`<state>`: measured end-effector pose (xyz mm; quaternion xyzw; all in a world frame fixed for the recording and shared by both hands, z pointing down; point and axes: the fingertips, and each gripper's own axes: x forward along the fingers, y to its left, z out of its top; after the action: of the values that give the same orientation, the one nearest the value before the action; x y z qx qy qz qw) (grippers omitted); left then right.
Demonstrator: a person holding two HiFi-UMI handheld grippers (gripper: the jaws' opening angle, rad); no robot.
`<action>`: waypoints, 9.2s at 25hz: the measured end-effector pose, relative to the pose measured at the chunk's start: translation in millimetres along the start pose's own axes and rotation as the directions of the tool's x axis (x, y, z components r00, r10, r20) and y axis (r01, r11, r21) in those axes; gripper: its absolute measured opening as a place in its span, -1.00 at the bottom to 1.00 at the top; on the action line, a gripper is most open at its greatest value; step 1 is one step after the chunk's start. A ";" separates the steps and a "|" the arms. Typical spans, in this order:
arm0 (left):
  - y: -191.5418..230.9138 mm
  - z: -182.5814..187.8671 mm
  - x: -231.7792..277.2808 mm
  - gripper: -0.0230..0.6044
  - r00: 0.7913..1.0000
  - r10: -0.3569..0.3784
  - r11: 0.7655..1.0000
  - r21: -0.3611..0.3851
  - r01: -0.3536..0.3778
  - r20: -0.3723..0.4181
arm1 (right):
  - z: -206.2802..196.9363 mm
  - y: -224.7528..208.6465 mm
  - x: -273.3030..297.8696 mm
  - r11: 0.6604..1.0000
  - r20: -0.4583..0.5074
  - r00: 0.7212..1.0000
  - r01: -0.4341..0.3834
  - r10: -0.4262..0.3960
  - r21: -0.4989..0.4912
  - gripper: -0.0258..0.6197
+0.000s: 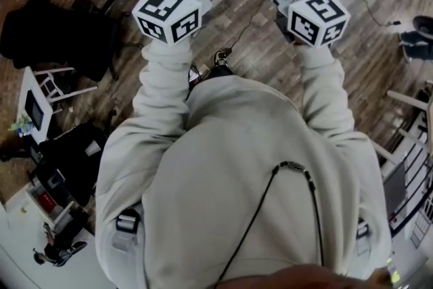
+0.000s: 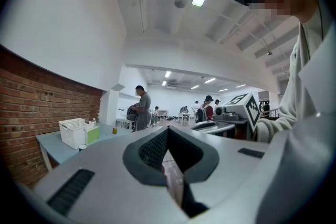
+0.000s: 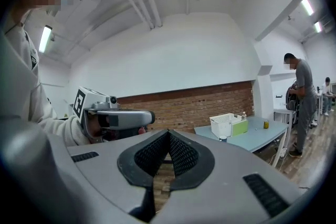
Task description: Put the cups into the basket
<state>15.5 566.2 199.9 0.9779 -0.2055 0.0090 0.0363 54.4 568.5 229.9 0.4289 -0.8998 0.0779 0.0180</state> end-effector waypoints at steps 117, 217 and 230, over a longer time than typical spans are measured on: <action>792.9 25.4 341.7 -0.93 0.987 0.134 0.978 -0.151 -0.146 -0.086 | 82.4 -552.9 651.9 0.981 -0.187 0.964 -0.178 0.189 0.076 -0.89; 812.5 -179.0 309.7 -0.93 0.931 0.119 0.911 -0.336 -0.241 -0.345 | -312.3 -529.0 666.3 0.830 -0.470 0.844 0.053 0.260 0.555 -0.76; 821.1 -162.9 308.0 -0.93 0.931 0.159 0.907 -0.324 -0.269 -0.328 | -301.1 -526.0 660.1 0.869 -0.473 0.833 -0.021 0.289 0.494 -0.77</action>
<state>-33.6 -294.8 427.5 0.9129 -0.3031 0.1203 0.2455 34.7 -218.4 658.3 0.3048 -0.8455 0.4100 0.1556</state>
